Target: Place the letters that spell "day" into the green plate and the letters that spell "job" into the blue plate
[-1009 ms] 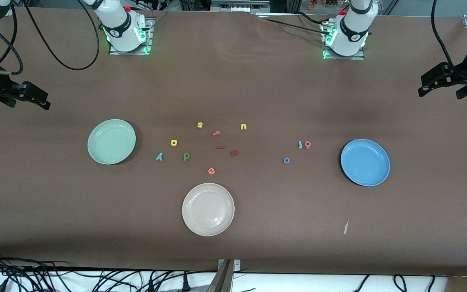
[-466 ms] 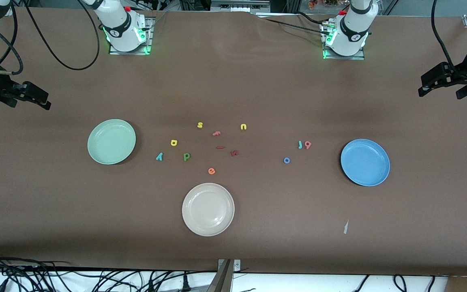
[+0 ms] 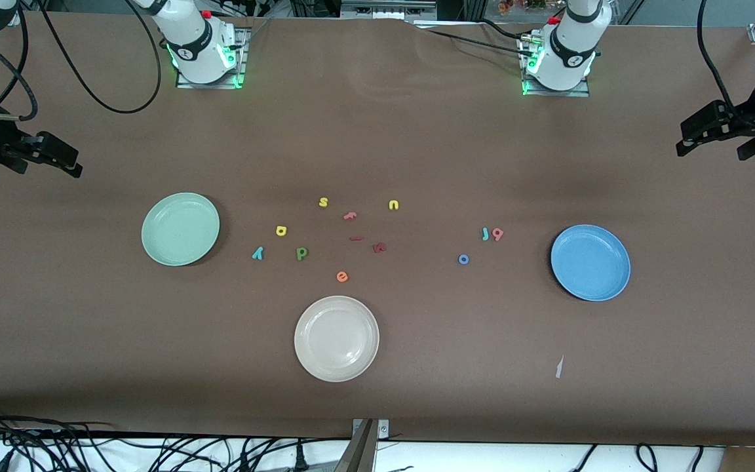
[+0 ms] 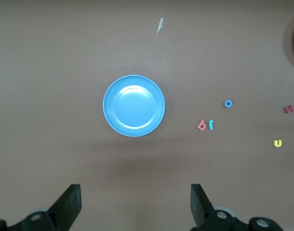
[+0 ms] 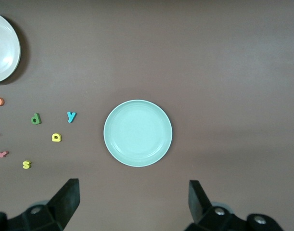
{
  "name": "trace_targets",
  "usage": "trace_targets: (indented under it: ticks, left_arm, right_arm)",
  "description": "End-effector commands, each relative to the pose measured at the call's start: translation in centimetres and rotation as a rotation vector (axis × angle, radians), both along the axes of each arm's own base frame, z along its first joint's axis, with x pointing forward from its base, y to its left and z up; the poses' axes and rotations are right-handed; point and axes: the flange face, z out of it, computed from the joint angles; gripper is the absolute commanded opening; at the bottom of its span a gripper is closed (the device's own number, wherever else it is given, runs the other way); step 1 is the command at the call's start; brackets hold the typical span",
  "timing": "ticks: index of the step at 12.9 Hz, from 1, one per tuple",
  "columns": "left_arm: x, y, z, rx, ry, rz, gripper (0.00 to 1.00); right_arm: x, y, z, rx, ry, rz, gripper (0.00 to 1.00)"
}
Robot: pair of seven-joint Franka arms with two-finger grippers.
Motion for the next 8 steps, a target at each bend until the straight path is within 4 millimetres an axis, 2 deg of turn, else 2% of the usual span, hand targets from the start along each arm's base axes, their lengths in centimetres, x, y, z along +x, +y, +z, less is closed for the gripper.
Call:
trace_targets:
  ticks: [1, 2, 8]
  left_arm:
    - [0.29, -0.04, 0.64, -0.018, -0.010, 0.003, 1.00]
    - [0.29, -0.04, 0.64, -0.018, -0.010, 0.003, 1.00]
    - [0.30, 0.04, 0.64, -0.018, -0.010, 0.005, 1.00]
  right_arm:
    - [0.36, -0.51, -0.19, 0.017, -0.001, 0.001, 1.00]
    - [0.53, -0.34, 0.37, 0.016, -0.013, 0.004, 1.00]
    - [0.67, -0.26, 0.26, 0.017, -0.012, 0.000, 1.00]
